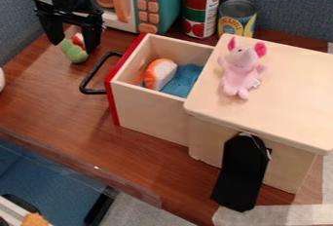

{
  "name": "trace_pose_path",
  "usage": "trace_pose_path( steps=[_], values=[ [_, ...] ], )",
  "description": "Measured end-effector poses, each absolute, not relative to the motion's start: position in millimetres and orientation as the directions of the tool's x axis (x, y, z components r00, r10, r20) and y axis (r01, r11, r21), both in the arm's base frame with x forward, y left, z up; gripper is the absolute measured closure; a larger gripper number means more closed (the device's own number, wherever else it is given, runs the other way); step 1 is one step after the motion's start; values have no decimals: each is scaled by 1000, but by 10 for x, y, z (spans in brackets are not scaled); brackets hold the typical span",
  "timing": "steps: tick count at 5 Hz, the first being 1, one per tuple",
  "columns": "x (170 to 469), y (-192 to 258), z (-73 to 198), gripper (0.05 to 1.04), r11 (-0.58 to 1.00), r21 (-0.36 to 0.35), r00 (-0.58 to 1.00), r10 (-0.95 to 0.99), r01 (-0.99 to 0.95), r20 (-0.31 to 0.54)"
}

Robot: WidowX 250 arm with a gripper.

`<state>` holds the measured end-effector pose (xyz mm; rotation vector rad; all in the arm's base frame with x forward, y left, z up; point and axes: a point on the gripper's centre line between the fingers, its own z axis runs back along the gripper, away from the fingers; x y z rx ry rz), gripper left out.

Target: Open the drawer

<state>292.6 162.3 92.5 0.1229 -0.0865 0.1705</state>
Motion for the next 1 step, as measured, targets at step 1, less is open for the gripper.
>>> trace_pose_path(
  steps=[1],
  values=[
    [2923,1628,925,83,978,115,982,165,-176,96]
  ],
)
